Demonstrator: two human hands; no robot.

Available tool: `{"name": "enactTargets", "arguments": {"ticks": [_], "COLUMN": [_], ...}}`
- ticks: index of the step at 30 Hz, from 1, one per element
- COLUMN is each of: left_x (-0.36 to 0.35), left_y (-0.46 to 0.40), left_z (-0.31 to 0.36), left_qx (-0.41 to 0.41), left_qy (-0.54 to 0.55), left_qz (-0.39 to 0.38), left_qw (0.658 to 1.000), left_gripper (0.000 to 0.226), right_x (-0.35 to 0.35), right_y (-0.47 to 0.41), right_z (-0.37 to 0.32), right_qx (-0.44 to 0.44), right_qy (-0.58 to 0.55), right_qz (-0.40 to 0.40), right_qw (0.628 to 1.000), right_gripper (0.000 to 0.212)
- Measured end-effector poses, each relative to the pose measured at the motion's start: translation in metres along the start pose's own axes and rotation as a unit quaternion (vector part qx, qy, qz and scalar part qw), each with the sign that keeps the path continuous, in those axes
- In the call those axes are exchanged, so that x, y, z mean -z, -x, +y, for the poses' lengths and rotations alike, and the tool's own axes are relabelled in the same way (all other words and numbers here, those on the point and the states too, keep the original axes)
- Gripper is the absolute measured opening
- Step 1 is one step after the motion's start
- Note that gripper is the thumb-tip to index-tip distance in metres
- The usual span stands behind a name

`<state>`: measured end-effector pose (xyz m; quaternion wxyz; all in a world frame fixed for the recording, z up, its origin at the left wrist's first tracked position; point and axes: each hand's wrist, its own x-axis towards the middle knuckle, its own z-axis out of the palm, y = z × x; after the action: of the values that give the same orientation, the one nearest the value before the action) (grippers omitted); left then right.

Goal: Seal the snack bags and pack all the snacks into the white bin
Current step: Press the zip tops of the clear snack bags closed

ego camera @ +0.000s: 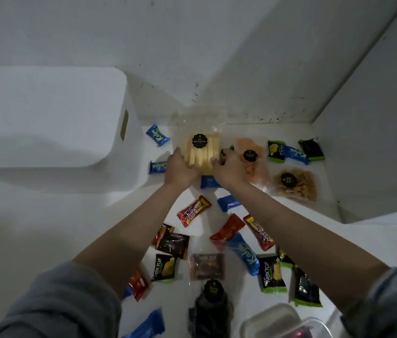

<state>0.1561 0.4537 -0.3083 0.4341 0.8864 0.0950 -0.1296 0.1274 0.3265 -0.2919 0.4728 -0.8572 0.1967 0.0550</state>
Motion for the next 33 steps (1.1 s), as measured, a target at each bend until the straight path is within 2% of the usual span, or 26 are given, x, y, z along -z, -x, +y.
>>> {"name": "enactTargets", "arguments": {"ticks": [6,11,15,18,21,25,27,30,33], "left_x": [0.017,0.042,0.065,0.086,0.107,0.132,0.141,0.149,0.157], "left_y": [0.012,0.045,0.077,0.101,0.122,0.152,0.169,0.19,0.204], "left_z": [0.0,0.019,0.042,0.064,0.08,0.097,0.103,0.109,0.114], "left_qx": [-0.038,-0.111,-0.103,-0.092,-0.1,-0.155,-0.19,-0.229,-0.252], "left_qy": [0.057,0.068,0.126,0.163,0.204,0.236,0.23,0.192,0.143], "left_qz": [-0.016,-0.042,-0.051,-0.025,0.034,0.08,0.078,0.078,0.074], "left_qw": [0.998,0.991,0.985,0.982,0.973,0.956,0.951,0.951,0.954], "left_gripper": [0.093,0.083,0.064,0.058,0.051,0.018,0.008,0.006,0.006], "right_x": [0.021,0.05,0.072,0.088,0.102,0.114,0.118,0.123,0.13], "right_y": [0.015,0.042,0.074,0.102,0.13,0.162,0.173,0.185,0.192], "right_z": [-0.012,-0.024,-0.034,-0.039,-0.04,-0.036,-0.035,-0.036,-0.046], "right_qx": [0.004,0.056,0.087,0.111,0.136,0.149,0.146,0.133,0.165], "right_qy": [-0.037,-0.035,-0.035,-0.022,-0.01,-0.01,-0.015,-0.009,0.015], "right_qz": [0.016,0.015,0.031,0.04,0.045,0.032,0.021,-0.001,0.051], "right_qw": [0.999,0.998,0.995,0.993,0.99,0.988,0.989,0.991,0.985], "right_gripper": [0.055,0.039,0.034,0.032,0.03,0.032,0.031,0.033,0.042]}}
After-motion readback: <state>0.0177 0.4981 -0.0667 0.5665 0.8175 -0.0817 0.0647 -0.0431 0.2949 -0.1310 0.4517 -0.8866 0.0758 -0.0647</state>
